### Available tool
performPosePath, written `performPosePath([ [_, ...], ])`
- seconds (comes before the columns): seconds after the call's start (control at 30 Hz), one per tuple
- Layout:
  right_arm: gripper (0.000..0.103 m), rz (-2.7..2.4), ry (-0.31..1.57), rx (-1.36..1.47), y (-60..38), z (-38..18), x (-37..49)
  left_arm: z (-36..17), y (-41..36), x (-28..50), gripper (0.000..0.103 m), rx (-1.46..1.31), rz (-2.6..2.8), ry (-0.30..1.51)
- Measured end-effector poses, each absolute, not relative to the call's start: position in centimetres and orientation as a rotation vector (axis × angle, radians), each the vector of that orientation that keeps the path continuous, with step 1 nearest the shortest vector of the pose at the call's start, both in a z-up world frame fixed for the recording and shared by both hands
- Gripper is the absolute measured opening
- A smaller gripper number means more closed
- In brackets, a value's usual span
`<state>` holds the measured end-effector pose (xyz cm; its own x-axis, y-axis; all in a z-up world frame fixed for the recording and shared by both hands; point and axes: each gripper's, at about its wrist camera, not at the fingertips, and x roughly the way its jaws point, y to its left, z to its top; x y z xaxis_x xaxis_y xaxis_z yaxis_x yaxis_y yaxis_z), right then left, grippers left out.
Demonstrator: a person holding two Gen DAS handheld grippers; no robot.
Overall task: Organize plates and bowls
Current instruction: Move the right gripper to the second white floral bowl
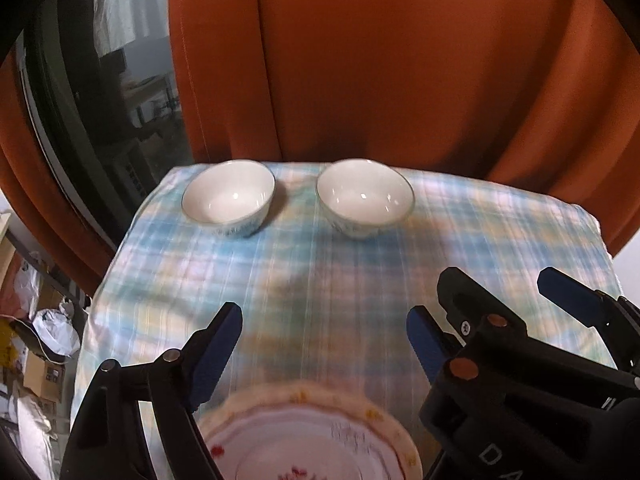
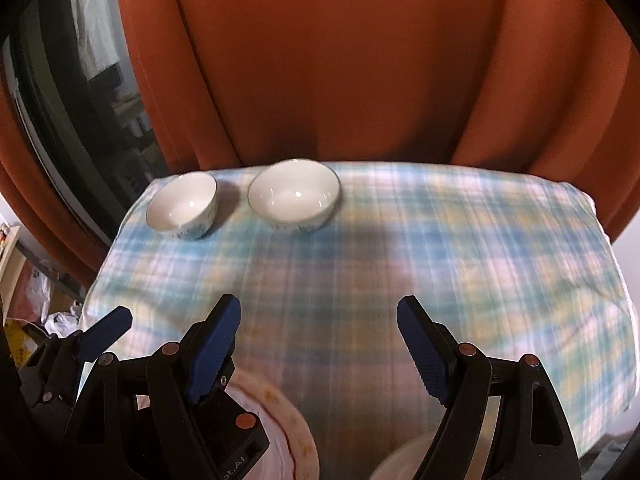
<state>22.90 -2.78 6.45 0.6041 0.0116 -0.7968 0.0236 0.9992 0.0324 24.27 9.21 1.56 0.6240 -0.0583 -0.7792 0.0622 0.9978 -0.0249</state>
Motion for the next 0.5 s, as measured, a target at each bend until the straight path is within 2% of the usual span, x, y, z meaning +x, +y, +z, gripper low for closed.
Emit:
performPosePath([
  [0.1, 0.083, 0.006, 0.927, 0.048, -3.2, 6.1, 25.2, 1.4, 8.7, 26.5, 0.082, 0.004, -0.071, 0.895],
  [0.5, 0.083, 0.073, 0.928, 0.011, -1.7, 4.4, 33.6, 0.1, 10.6, 33.6, 0.082, -0.035, 0.053, 0.898],
])
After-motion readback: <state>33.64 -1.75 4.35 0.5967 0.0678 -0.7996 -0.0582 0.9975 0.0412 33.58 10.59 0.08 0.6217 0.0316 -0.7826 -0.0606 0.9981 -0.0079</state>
